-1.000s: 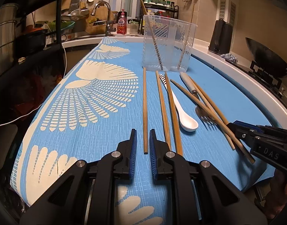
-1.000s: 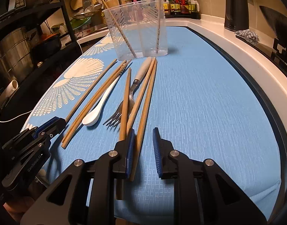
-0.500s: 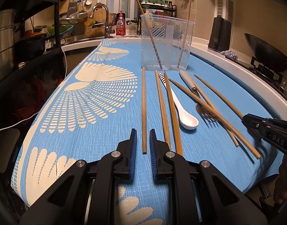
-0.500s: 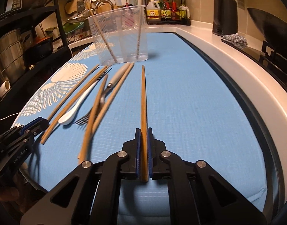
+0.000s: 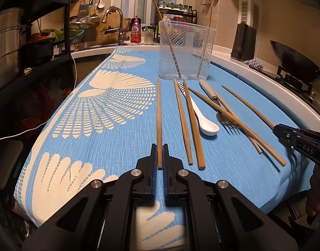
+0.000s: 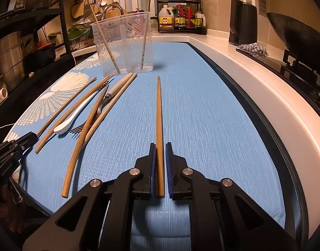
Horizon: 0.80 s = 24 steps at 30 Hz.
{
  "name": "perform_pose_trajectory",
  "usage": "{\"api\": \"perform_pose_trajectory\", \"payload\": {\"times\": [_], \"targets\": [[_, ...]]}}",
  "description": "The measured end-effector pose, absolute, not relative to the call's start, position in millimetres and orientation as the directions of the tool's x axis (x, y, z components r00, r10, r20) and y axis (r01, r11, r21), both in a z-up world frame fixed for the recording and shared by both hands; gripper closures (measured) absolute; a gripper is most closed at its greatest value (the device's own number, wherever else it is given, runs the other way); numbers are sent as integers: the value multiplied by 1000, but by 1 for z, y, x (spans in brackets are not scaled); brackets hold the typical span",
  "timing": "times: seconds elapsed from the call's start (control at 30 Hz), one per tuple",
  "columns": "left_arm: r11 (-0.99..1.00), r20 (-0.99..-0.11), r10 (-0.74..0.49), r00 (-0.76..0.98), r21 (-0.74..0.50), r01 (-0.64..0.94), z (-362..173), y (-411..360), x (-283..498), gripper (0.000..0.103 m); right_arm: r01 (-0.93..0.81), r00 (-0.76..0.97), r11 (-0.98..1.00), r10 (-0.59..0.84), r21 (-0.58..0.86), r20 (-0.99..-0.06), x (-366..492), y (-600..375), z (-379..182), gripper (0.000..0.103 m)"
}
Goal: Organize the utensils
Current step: 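Hold both chopsticks and lift them off the board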
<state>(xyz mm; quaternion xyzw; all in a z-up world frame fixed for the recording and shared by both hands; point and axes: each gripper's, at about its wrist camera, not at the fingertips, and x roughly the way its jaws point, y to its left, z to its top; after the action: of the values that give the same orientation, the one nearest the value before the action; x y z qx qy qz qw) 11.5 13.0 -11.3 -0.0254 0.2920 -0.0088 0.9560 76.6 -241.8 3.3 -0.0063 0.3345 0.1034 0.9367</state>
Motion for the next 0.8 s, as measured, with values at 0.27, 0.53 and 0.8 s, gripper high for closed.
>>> {"api": "perform_pose_trajectory", "payload": {"times": [0.27,0.53,0.8], "targets": [[999,-548,-25,836,-48,-2,-12,10,12,98,-195,770,979,188,55,-609,70,-242,2,91],[999,-544,-24,839,-48,-2,-12,9,12,98,-191,774,980,183,52,-607,69,-241,2,91],[998,-543,-26,840,-56,-6,-12,10,13,98,-193,774,980,180,45,-607,69,-240,2,92]]}}
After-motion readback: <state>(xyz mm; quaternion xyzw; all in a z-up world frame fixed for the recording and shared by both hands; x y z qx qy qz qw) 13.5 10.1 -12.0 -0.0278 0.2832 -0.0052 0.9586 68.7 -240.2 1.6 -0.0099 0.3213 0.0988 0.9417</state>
